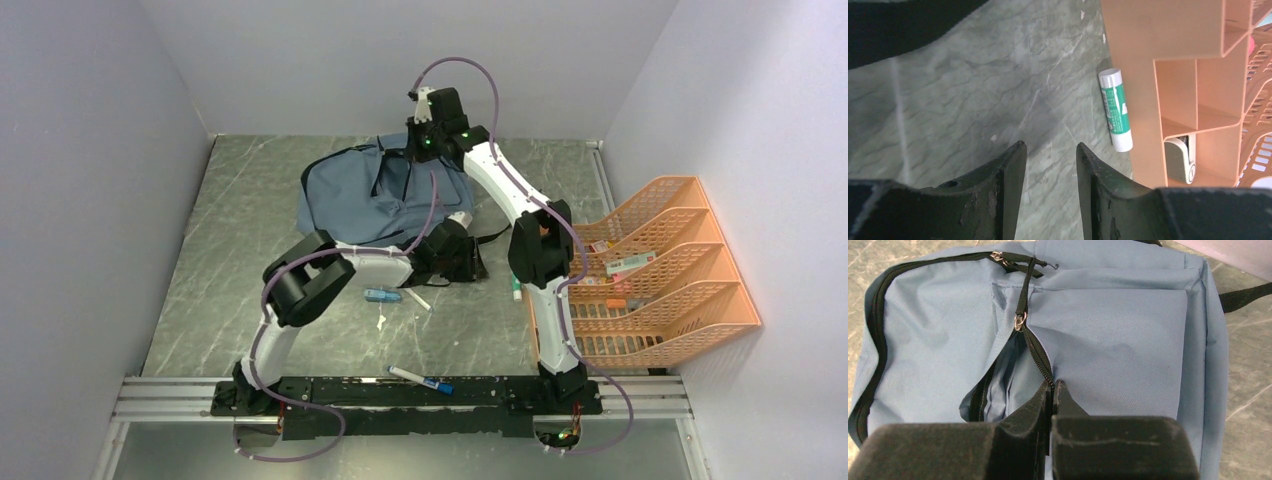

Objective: Pack the student bag
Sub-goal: Pick up the stationery from the center of the board.

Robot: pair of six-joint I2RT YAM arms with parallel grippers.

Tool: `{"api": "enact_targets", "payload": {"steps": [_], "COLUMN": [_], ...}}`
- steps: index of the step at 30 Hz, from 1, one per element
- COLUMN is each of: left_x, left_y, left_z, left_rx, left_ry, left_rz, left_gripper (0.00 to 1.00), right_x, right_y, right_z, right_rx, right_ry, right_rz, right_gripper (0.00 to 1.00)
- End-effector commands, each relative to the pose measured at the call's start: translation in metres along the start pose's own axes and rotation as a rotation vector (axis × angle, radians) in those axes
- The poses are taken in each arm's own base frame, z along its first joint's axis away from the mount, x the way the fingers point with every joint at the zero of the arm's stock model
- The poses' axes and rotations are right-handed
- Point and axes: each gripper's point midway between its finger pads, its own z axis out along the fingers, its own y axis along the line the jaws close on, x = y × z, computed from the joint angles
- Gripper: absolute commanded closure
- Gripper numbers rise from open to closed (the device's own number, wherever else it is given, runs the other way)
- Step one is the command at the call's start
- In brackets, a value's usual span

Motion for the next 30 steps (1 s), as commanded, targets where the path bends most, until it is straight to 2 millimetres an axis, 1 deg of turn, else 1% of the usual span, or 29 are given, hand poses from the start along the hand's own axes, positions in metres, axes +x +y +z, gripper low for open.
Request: {"api": "enact_targets", "payload": {"steps": [1, 8, 18, 22, 26, 30], "left_x": [0.000, 0.012, 0.033, 0.036, 0.039, 0.045], "left_y": [-0.040, -0.055, -0.051, -0.055, -0.054, -0.054], "left_z": [0.017, 0.035, 0.053, 0.058, 0.062, 0.066], "left_rx": [0.172, 0.194, 0.151, 0.166, 0.164, 0.151], "left_ry": [0.005, 0.054, 0.115, 0.124, 0.134, 0.153], "left_rz": [-0.021, -0.006, -0.014, -0.025, -0.033, -0.036], "left_gripper": [0.53, 0.50, 0.45, 0.44, 0.43, 0.44], "right_x": [-0.048, -0.044, -0.042, -0.041, -0.040, -0.041], "right_y": [-0.008, -0.010, -0.012, -0.014, -0.014, -0.015], "right_z": [-0.019, -0.018, -0.018, -0.018, -0.019, -0.021], "right_rx": [0.008, 0.009, 0.013, 0.015, 0.017, 0.018], "right_ry": [-0.130, -0.123, -0.119, -0.117, -0.118, -0.122], "right_rz": [-0.012, -0.011, -0.006, -0.007, -0.006, -0.006], "right_gripper": [1.00, 1.00, 1.00, 1.00, 1.00, 1.00]}}
